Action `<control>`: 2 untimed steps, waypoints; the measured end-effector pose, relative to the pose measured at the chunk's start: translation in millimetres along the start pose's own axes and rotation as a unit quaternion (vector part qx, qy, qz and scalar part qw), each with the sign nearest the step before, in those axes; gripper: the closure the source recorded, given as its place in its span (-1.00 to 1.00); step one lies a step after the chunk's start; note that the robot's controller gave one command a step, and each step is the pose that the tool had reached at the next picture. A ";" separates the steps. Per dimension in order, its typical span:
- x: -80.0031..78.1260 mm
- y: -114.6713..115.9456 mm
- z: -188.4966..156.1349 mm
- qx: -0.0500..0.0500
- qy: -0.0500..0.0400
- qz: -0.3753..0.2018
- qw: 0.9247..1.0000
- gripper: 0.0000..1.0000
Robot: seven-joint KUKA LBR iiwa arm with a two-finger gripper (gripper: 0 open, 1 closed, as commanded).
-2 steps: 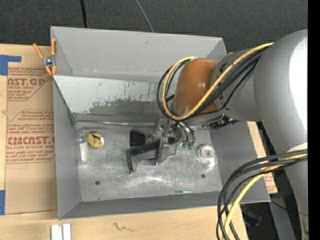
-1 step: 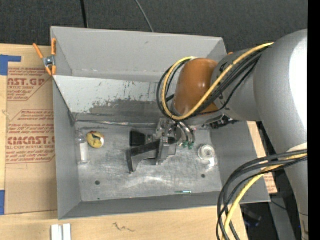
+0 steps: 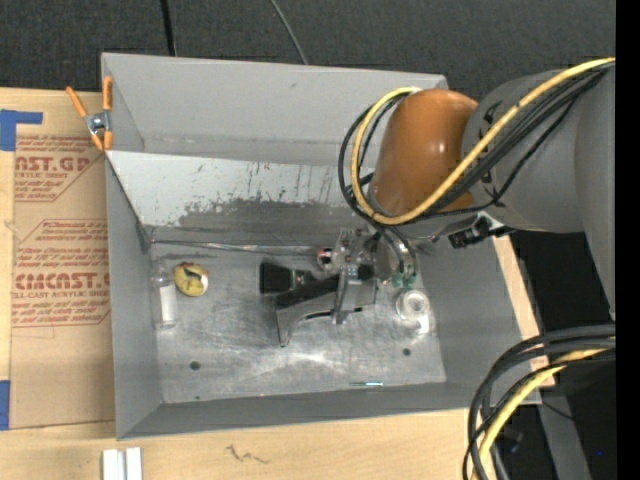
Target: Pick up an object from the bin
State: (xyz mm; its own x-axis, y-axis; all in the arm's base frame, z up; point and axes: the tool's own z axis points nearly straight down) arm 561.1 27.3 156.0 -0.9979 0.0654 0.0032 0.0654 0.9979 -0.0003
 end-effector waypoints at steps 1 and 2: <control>0.0 0.0 0.0 0.000 0.000 0.000 1.000 1.00; 7.1 -7.8 -28.4 0.000 0.002 0.000 1.000 1.00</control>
Offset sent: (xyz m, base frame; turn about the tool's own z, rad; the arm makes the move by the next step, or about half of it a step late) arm -0.0093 -0.0133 0.0522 0.0033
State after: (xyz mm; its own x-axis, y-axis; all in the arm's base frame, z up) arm 553.6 20.0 184.5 -0.9978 0.0661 0.0077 0.0661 0.9978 -0.0004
